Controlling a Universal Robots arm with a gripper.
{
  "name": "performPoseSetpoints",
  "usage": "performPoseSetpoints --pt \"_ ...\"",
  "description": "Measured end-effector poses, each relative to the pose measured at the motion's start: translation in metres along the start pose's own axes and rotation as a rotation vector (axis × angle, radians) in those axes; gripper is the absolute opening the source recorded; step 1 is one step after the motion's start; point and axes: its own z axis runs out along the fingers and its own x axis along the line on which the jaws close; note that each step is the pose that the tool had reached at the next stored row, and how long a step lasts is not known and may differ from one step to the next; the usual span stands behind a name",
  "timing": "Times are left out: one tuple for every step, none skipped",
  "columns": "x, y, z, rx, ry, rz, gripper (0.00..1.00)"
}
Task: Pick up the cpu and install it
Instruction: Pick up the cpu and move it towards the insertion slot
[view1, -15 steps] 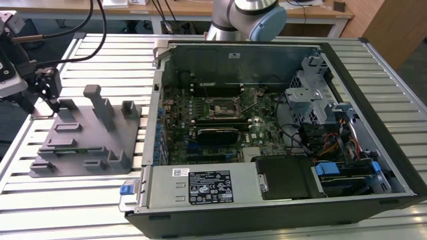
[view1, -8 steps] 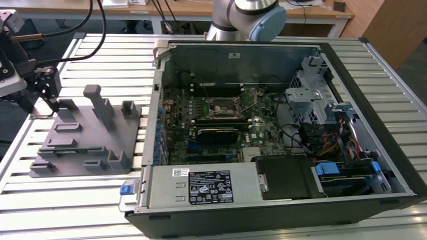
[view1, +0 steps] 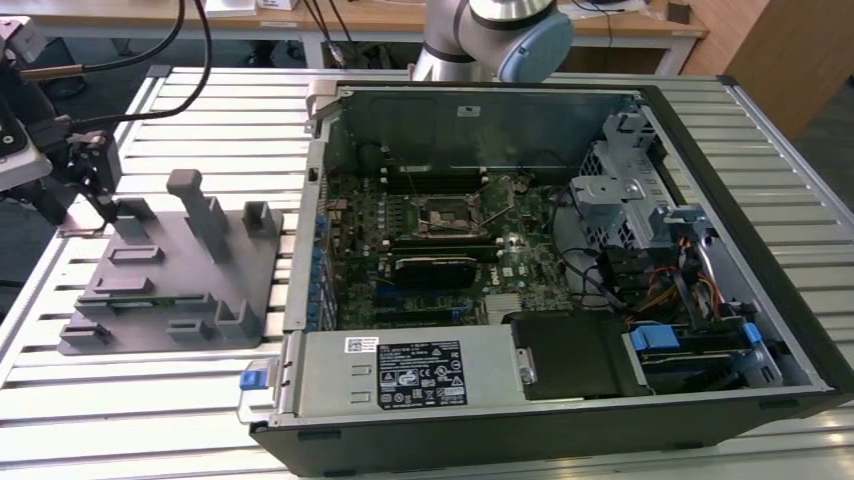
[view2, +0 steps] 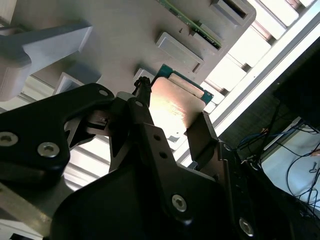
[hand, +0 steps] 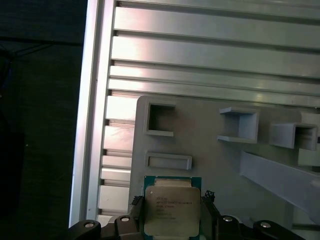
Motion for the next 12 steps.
performPoseSetpoints --pt "0.0 0.0 -0.0003 0.0001 -0.0001 0.0 0.54" --pt "0.0 0.0 -0.0005 0.0002 -0.0001 0.0 0.54" --pt "0.0 0.0 -0.0008 0.0003 -0.0001 0.0 0.54" --pt "0.0 0.0 -0.0012 0.0005 0.0 0.0 0.54" --pt "0.0 0.0 -0.0017 0.0007 0.0001 0.0 0.54" --pt "-0.0001 0.0001 -0.0023 0.0011 0.0003 0.0 0.54" --pt "-0.0001 0.0002 -0.0028 0.0013 0.0001 0.0 0.54" --pt "-0.0001 0.0002 -0.0032 0.0016 0.0 0.0 0.54" --pt "-0.0001 0.0003 -0.0037 0.0021 0.0001 0.0 0.54" --pt "-0.0001 0.0004 -0.0041 0.0026 0.0001 0.0 0.54" --pt "-0.0001 0.0004 -0.0045 0.0031 0.0001 0.0 0.54" --pt "-0.0001 0.0005 -0.0049 0.0036 0.0002 0.0 0.54"
